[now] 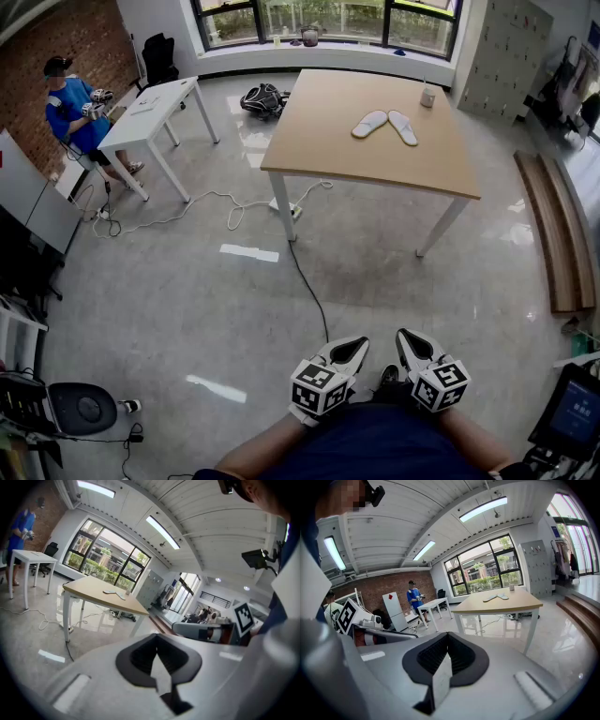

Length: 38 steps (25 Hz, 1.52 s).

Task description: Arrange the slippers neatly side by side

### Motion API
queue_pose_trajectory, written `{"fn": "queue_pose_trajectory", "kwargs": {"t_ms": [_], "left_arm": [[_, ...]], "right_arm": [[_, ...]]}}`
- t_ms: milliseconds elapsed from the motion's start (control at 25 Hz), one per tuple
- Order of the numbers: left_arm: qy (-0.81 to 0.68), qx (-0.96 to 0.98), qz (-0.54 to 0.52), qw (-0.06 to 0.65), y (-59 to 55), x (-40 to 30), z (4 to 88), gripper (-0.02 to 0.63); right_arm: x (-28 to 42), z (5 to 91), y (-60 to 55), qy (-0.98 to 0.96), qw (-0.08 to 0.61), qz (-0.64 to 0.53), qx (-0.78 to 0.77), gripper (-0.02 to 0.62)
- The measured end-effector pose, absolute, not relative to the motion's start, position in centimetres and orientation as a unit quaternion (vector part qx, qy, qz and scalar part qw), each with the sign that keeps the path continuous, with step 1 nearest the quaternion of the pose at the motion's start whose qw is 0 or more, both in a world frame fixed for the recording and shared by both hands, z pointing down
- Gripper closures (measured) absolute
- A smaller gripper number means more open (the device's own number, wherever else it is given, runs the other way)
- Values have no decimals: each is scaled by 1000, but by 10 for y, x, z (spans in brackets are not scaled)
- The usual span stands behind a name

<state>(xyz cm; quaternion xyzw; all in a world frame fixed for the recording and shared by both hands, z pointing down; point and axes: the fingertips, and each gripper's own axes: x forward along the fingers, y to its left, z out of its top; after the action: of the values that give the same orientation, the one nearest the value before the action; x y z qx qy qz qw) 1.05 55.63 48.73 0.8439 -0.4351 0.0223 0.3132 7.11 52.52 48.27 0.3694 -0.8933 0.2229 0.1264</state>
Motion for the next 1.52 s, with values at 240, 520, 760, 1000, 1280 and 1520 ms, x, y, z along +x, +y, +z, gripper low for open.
{"fn": "queue_pose_trajectory", "kwargs": {"t_ms": [240, 520, 760, 1000, 1280, 1520], "left_arm": [[-433, 843, 26, 319, 545, 3, 495, 601], [-460, 828, 28, 319, 516, -6, 498, 601], [-467, 823, 41, 322, 472, 7, 498, 601], [-465, 825, 63, 314, 424, 38, 492, 601], [-470, 823, 79, 309, 374, 76, 486, 601], [-466, 824, 93, 307, 337, 111, 491, 601]], "right_arm": [[59, 493, 514, -892, 132, 233, 365, 584], [50, 500, 484, -898, 127, 244, 344, 584], [66, 501, 434, -895, 113, 261, 343, 584], [92, 496, 384, -895, 96, 270, 342, 584], [136, 492, 328, -889, 67, 287, 349, 584], [171, 503, 288, -882, 54, 308, 353, 584]]}}
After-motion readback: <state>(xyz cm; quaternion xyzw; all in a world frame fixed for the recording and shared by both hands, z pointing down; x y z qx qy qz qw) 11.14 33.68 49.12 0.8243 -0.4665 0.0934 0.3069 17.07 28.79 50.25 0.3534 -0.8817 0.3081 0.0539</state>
